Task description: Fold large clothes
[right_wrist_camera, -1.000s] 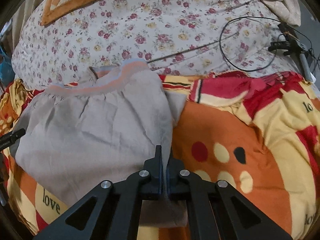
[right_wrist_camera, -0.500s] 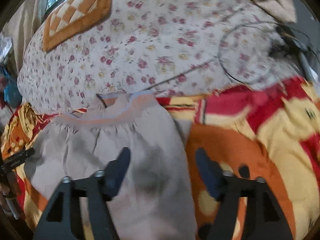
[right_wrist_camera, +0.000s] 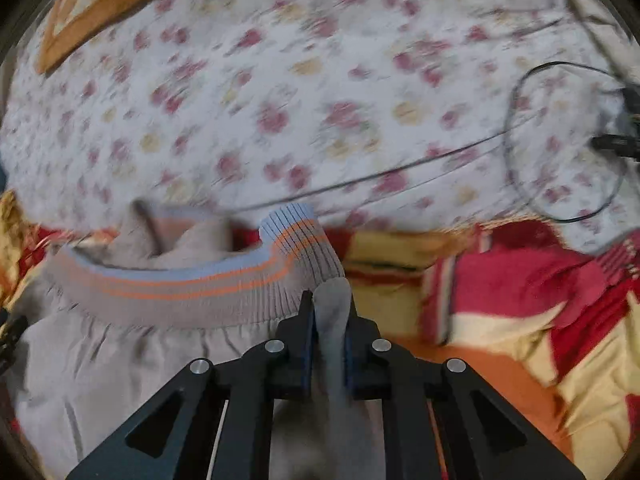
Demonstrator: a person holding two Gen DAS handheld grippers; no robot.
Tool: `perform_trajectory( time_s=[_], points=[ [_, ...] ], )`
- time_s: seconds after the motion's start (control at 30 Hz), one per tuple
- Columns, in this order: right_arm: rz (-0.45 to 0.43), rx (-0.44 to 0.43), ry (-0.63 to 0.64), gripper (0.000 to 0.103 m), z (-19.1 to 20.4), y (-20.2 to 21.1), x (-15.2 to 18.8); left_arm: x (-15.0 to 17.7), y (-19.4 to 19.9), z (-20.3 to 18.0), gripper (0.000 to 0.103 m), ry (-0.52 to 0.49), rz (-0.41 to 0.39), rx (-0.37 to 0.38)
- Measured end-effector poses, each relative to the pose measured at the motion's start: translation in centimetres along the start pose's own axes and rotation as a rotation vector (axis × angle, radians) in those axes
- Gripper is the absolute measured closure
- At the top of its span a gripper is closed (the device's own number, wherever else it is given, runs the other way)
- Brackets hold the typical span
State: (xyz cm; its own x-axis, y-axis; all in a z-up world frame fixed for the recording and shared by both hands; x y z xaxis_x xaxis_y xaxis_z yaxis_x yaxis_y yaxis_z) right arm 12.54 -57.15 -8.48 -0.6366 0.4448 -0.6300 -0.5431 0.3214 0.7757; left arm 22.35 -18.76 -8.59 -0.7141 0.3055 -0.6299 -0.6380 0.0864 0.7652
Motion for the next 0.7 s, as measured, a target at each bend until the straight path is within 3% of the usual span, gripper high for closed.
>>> perform_trajectory(
  time_s=[0.1,0.17,0.33,0.47,0.7],
  points=[
    [0.075,0.018,-0.013,0.092,-0.2,-3.1,1.0,-0.1,-1.3,-0.3,0.020,0.020,0.016,-0.002],
    [0.065,0.020,0.011,0.085,0.2,-3.1,1.5,-0.1,-1.2,-0.1,0.020,0.026,0.009,-0.001],
    [-0.011,0.034,0.052,0.062,1.0,2.1,1.7,0.6,0.6,0.5,0.021,0.030,0.010,0.014],
    [-0.041,-0.005,0.140,0.056,3.2,6.4,3.3,1.3,3.3,0.9,0.021,0.046,-0.011,0.044],
    [-0.038,-0.067,0.189,0.055,6.8,9.3,5.5,3.2,8.1,-0.9,0.021,0.014,-0.048,0.121]
  ],
)
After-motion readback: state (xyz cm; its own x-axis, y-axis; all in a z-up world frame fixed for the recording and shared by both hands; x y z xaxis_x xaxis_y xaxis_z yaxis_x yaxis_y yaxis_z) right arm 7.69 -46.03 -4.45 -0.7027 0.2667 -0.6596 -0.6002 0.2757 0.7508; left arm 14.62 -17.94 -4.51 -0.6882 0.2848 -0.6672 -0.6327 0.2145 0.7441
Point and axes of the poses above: each gripper's, at about its wrist camera, not at the fingertips, and y roughly against the way its jaws point, z to its left, x to its underside, the point moved 5 cm from there along -y, roughly the way its jaws point, and after that the axes turned 2 degrees about -y, right-handed, at the moved point
